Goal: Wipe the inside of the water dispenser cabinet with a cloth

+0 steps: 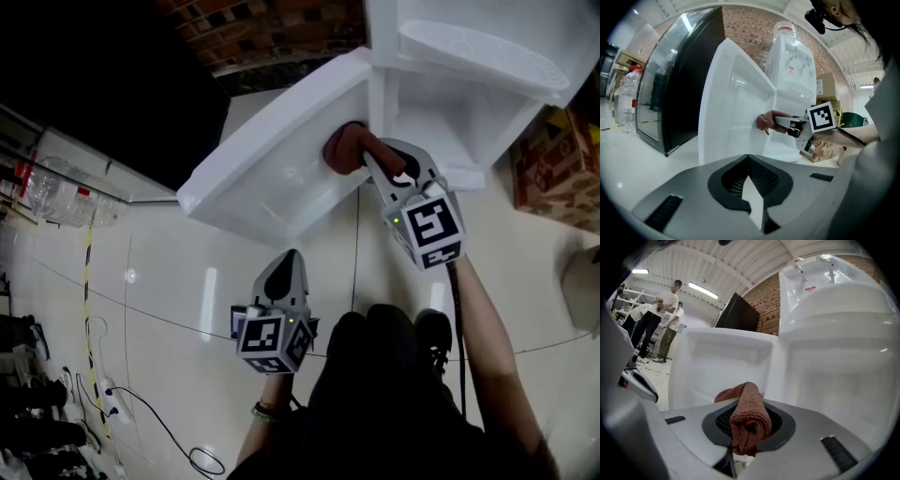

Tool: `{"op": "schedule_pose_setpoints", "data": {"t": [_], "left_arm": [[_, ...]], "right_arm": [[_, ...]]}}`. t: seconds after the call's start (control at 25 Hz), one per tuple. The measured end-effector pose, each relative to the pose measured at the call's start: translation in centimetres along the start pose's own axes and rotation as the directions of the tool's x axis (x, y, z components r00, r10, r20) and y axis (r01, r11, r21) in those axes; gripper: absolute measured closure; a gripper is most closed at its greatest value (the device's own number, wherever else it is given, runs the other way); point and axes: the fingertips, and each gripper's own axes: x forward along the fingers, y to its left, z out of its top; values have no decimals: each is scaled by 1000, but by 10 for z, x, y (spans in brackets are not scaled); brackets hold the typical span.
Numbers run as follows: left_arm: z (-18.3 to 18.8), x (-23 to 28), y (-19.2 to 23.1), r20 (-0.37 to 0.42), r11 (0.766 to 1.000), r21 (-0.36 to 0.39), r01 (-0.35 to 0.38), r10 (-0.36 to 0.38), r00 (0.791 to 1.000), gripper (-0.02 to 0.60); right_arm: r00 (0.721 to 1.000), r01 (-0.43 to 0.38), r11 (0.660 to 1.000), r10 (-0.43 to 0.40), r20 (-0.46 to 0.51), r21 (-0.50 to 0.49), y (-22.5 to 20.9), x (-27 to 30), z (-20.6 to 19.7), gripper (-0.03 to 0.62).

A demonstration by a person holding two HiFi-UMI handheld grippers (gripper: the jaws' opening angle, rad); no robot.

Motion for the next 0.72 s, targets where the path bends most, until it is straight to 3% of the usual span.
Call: {"op": "schedule_pose_setpoints", "data": {"t": [0.12,0.32,0.56,0.72], "left_arm": [[0,0,3,-1,1000,4,-6,6,1000,598],[9,-4,18,15,999,20,-43,43,999,598],[17,-11,35,36,996,5,-86,86,996,598],[14,-11,33,27,997,6,-78,78,997,598]], "right_arm": [[1000,-7,1000,7,5,17,-1,-4,2,519],[984,-174,985,175,44,-9,58,-13,17,519],[907,-418,905,420,14,-85,148,-20,12,517],[878,-477,873,479,-7,-100,181,-10,-11,517]]}}
